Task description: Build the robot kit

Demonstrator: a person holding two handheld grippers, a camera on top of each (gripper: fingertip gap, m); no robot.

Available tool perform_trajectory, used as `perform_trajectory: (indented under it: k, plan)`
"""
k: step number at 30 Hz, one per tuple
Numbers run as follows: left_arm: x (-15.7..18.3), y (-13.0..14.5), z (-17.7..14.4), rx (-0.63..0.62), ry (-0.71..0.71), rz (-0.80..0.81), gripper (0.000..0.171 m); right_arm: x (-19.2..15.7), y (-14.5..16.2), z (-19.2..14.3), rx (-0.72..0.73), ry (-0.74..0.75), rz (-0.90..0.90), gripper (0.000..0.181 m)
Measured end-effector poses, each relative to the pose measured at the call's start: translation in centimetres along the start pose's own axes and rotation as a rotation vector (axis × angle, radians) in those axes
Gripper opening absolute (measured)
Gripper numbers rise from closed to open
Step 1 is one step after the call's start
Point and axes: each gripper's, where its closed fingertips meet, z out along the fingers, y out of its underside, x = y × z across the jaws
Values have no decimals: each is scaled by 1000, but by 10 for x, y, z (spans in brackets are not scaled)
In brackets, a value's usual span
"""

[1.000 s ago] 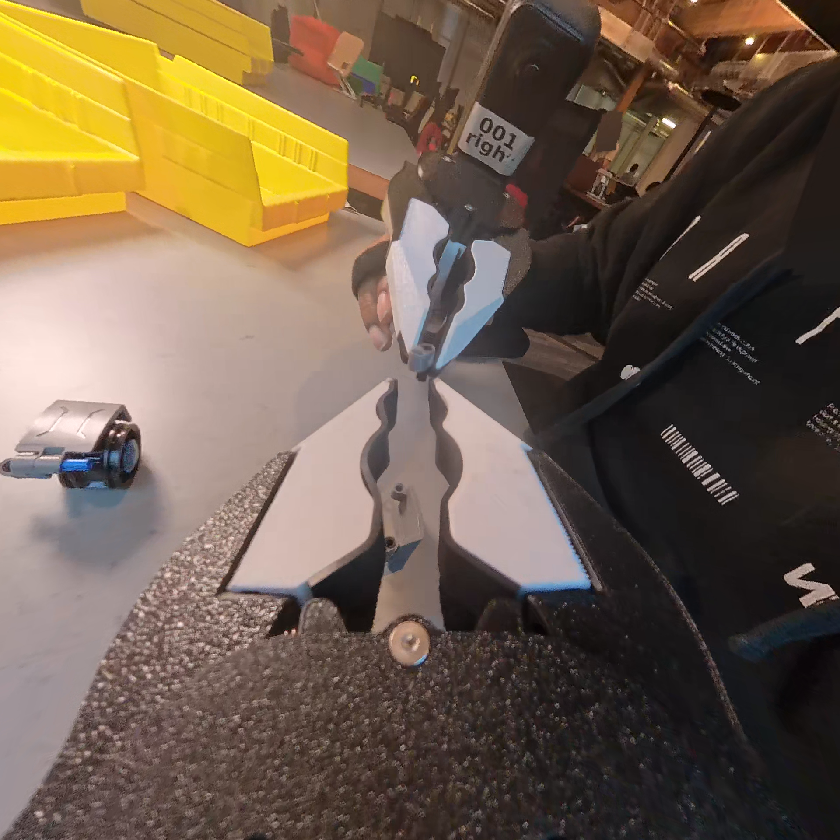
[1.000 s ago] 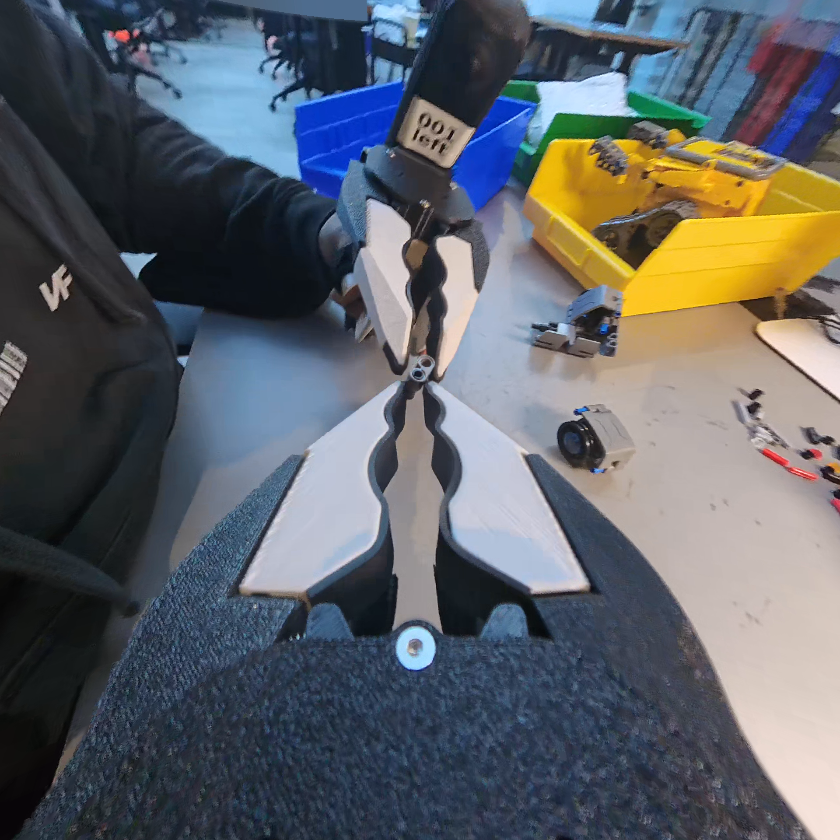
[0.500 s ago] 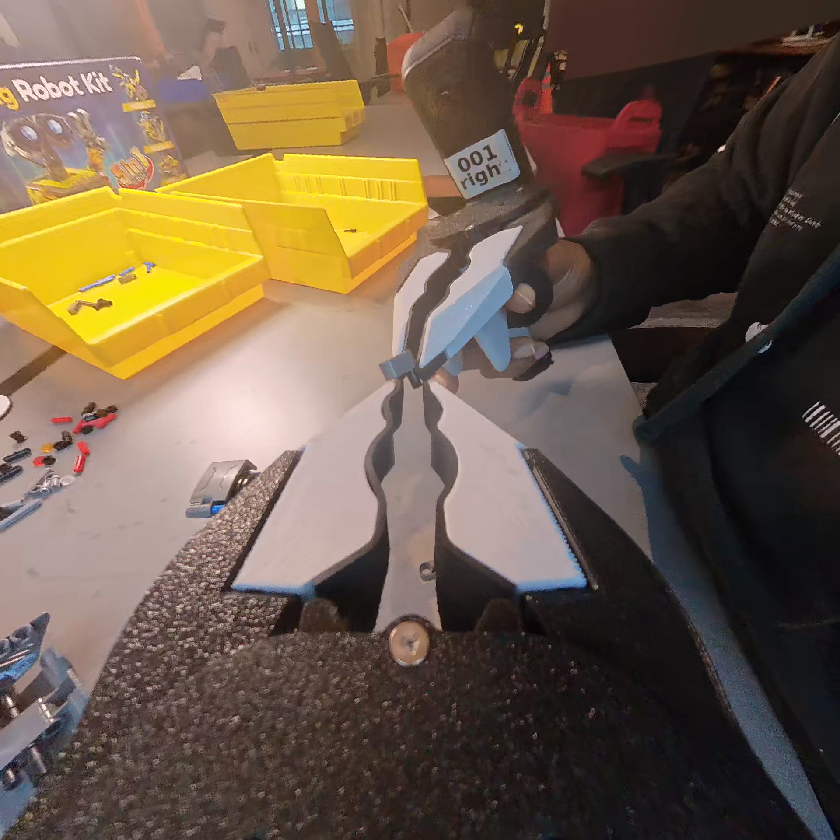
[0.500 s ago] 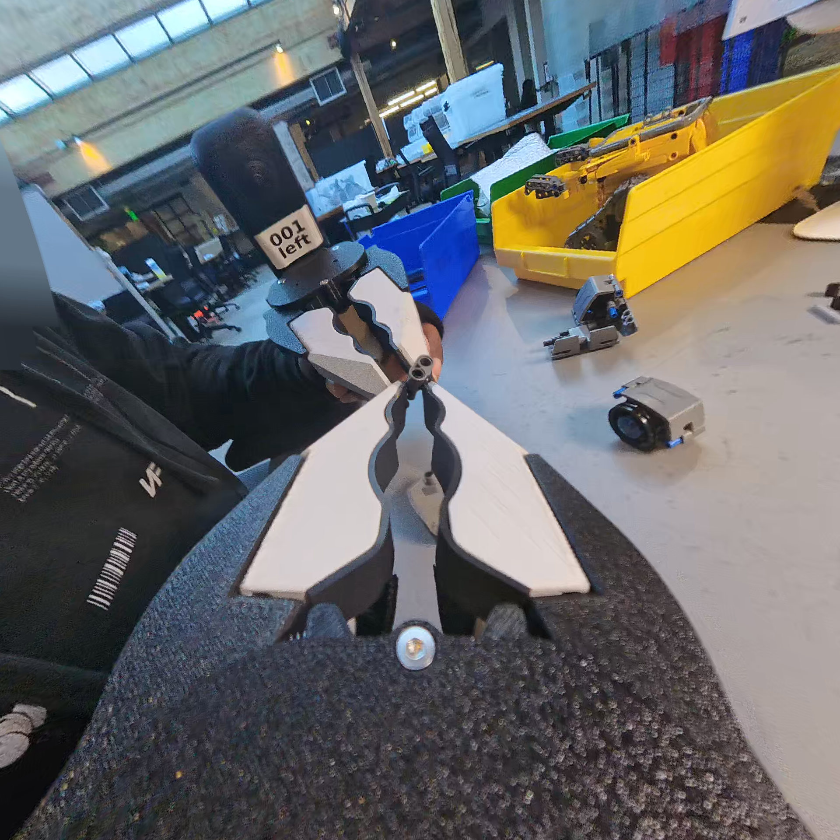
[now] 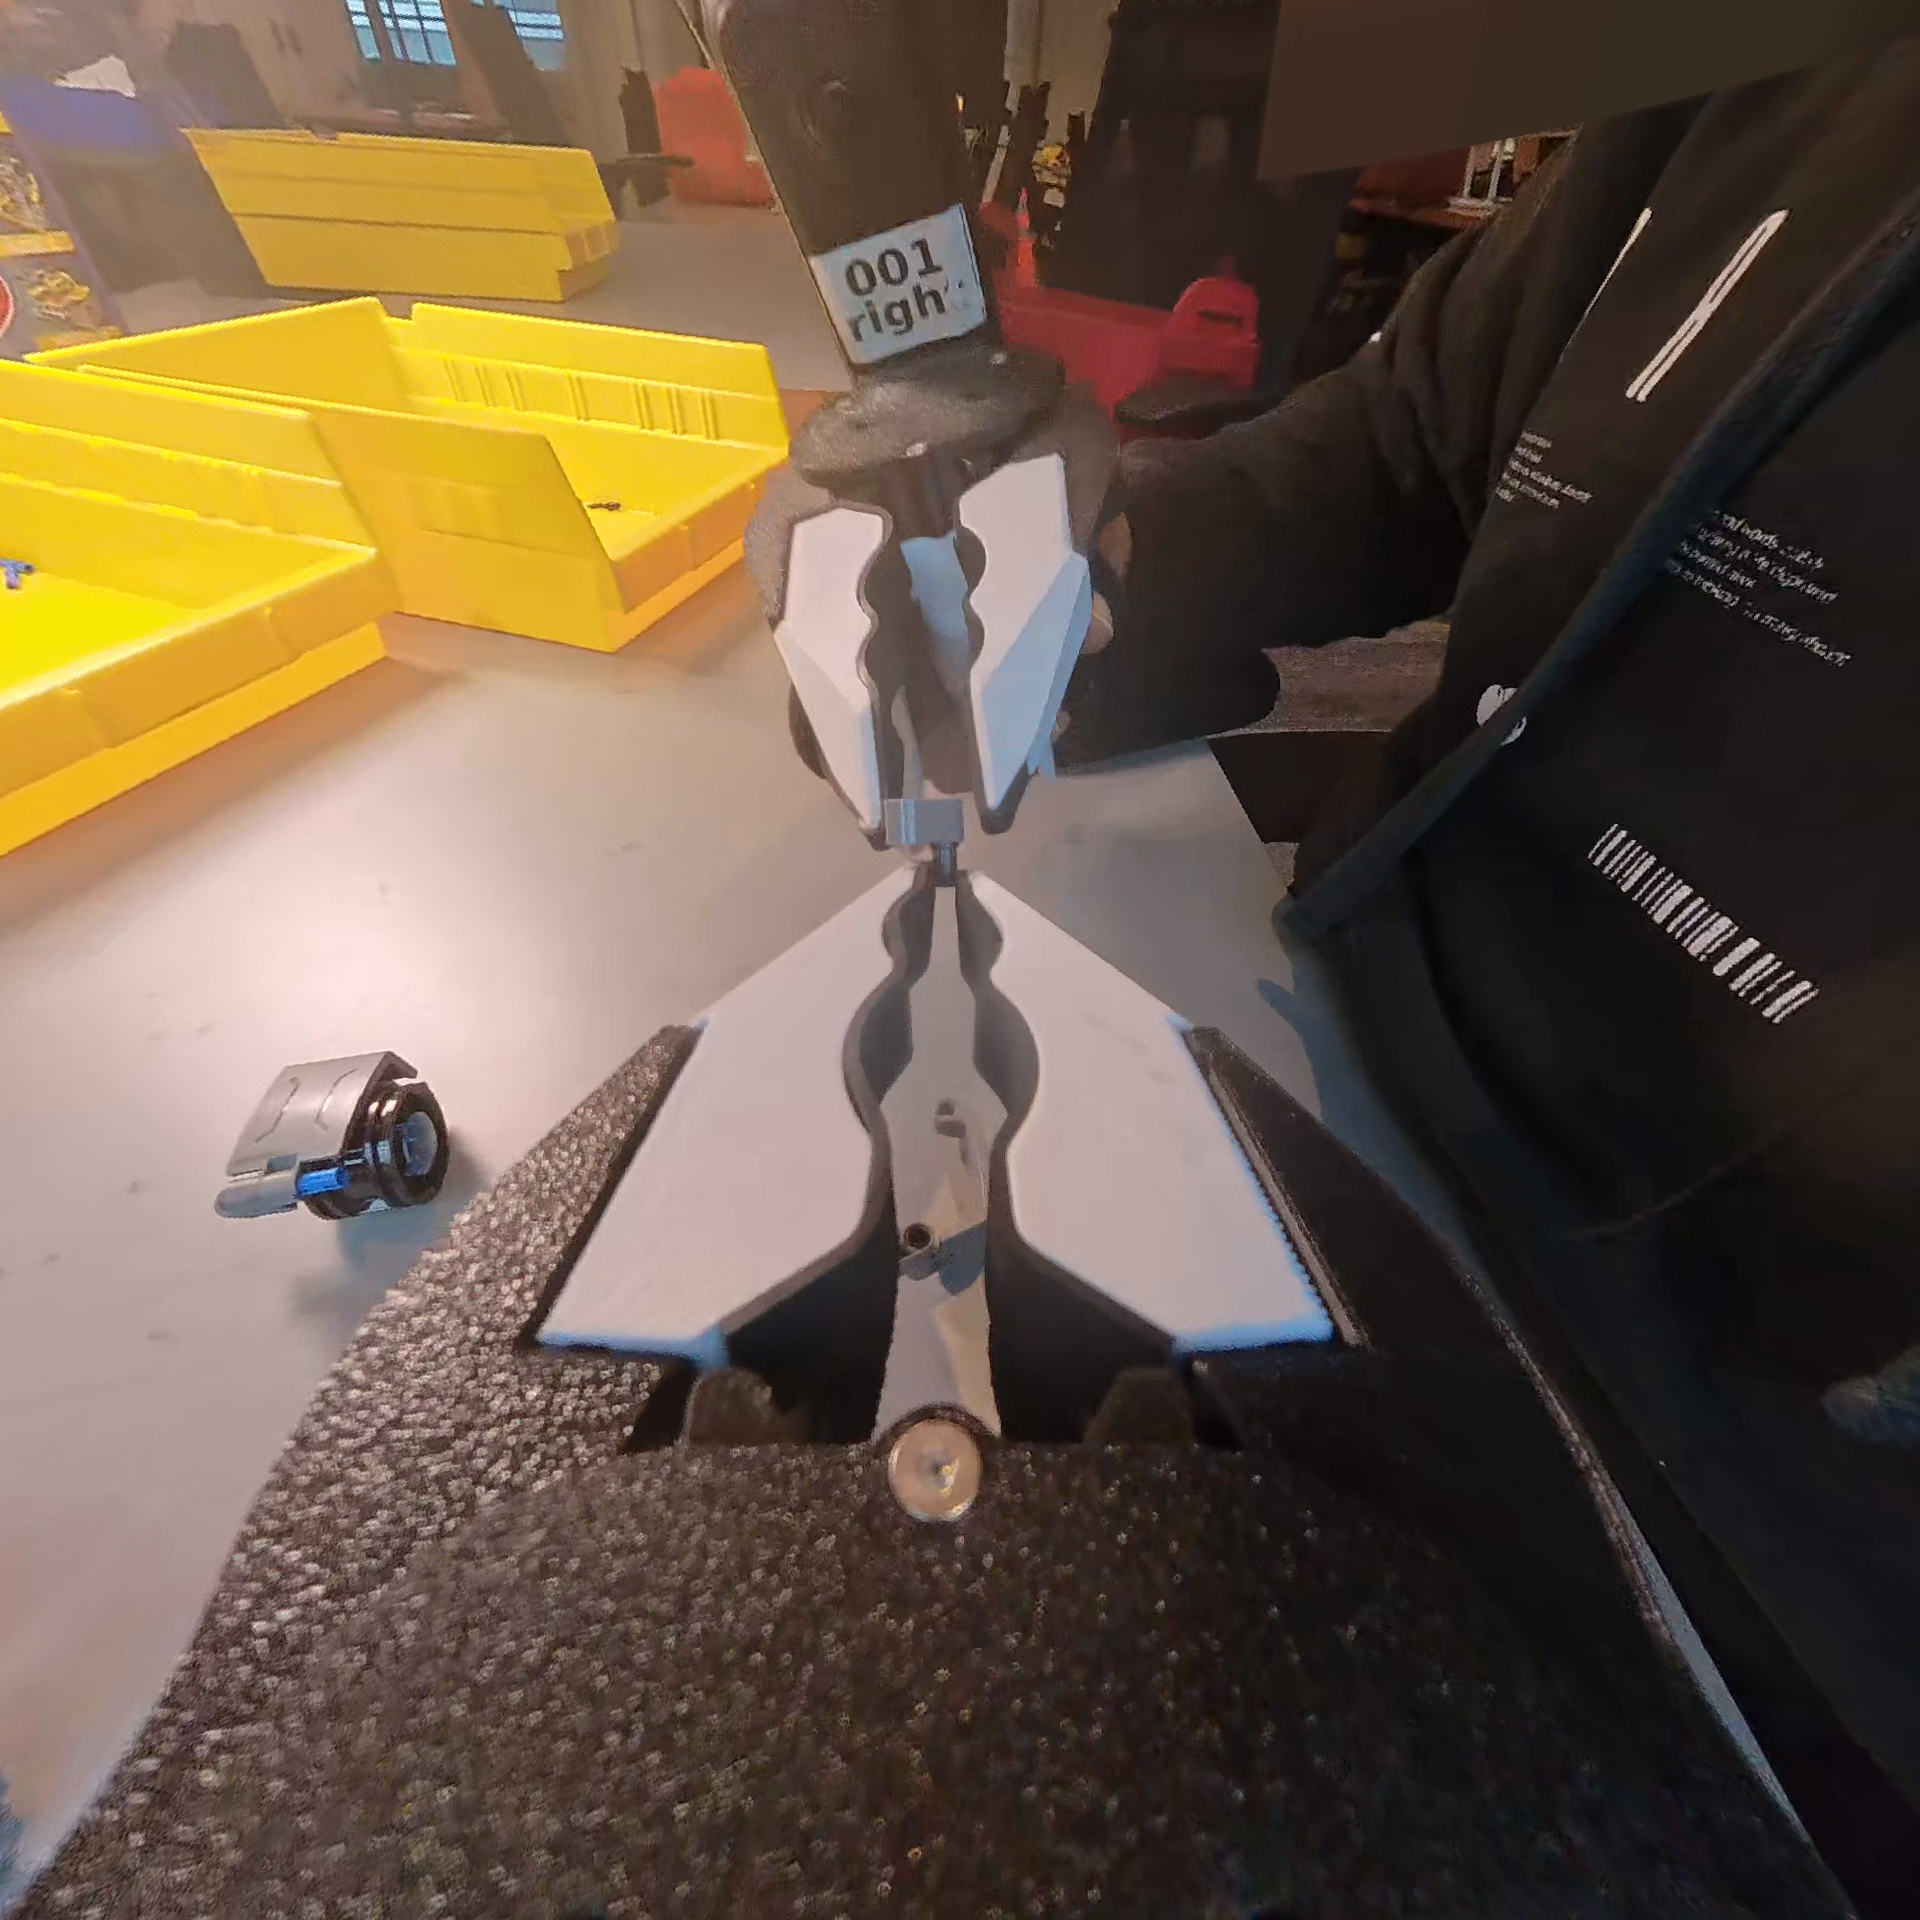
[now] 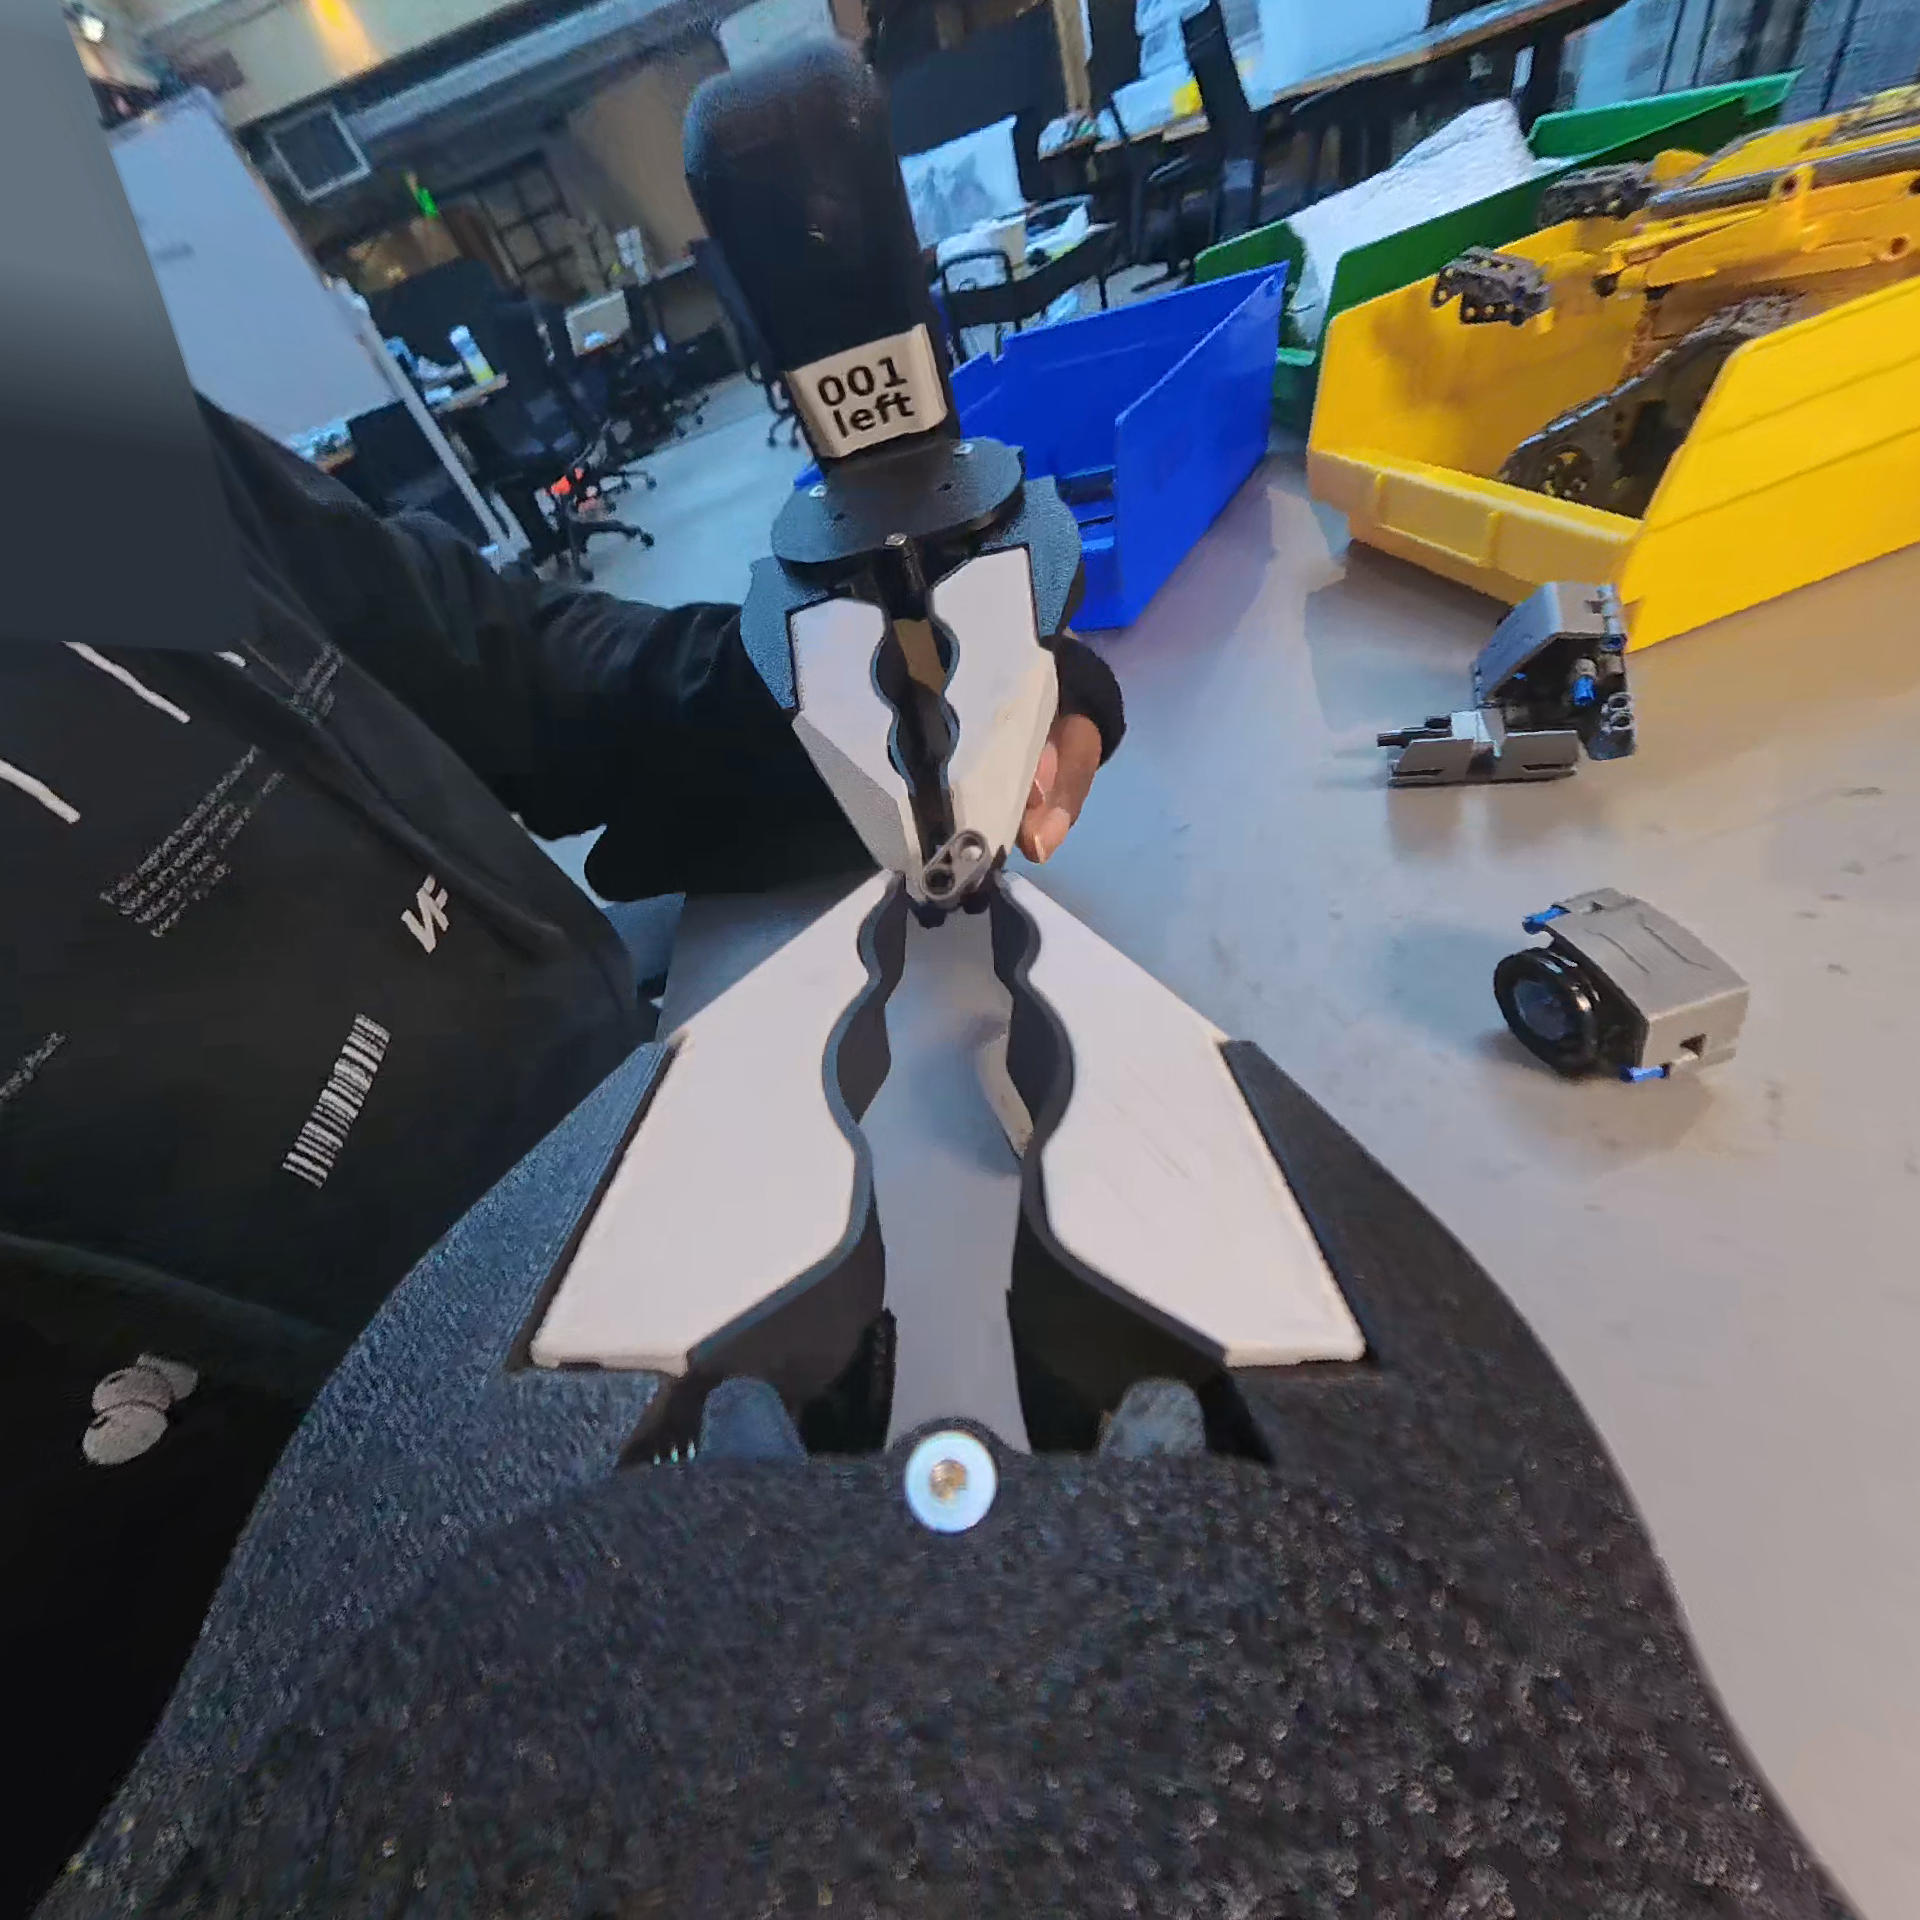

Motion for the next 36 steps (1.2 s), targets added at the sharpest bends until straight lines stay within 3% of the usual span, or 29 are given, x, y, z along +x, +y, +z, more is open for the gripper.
perform_trajectory:
  k: [5, 12, 17, 27, 31, 36]
  plan:
    - [6, 7, 1, -31, 42, -8, 3, -4, 3, 2, -130, -44, -95, 12]
    - [19, 10, 2, -26, 148, -53, 3, -16, 15, 2, -308, -162, -364, 20]
    - [24, 13, 3, -35, 182, -67, 3, -18, 20, 4, -376, -211, -469, 14]
    - [24, 20, 3, -61, 195, -81, 4, -19, 26, 8, -407, -235, -456, 14]
    - [11, 31, -2, -173, 82, -30, 9, 1, 39, 4, -505, -181, -390, 14]
    - [14, 58, 3, -350, 41, 21, 21, 15, 68, 6, -644, -150, -384, 14]
